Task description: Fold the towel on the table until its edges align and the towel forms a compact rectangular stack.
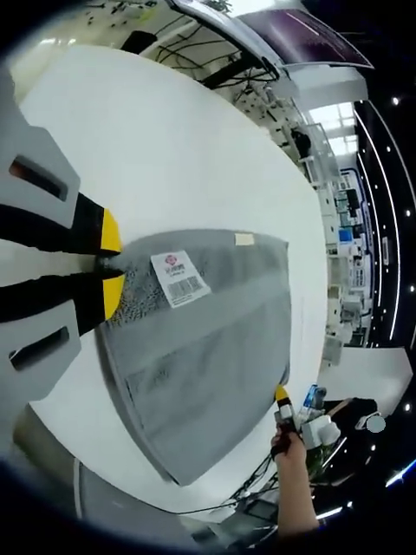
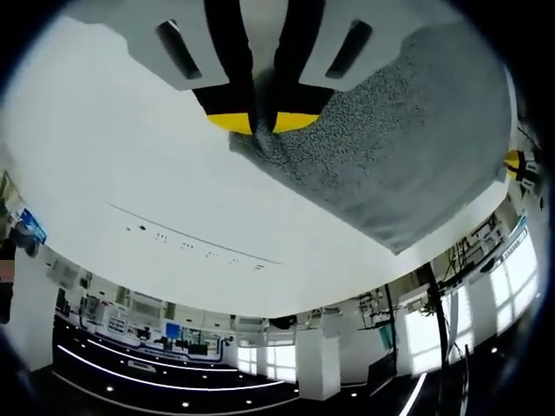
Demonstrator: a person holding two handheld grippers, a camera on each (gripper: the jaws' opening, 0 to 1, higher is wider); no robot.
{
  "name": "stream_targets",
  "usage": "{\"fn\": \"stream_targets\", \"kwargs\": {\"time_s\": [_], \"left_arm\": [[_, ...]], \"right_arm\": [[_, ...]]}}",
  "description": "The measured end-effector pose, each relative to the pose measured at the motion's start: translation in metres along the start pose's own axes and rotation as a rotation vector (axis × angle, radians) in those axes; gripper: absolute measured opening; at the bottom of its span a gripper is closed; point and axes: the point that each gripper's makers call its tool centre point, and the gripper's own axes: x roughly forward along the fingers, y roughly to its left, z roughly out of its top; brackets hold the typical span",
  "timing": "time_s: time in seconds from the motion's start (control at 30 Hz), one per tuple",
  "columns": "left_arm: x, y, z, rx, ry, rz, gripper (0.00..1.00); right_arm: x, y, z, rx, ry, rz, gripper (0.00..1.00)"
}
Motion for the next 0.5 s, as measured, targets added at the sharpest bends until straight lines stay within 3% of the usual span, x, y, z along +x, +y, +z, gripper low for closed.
{"fn": "stream_targets", "kwargs": {"time_s": [0.5], "left_arm": [[0.010, -0.097, 0.013, 0.081, 0.025, -0.098, 0.07]], "right_arm": [[-0.038, -0.069, -0.030, 0.065, -0.031, -0.051, 0.04]]}}
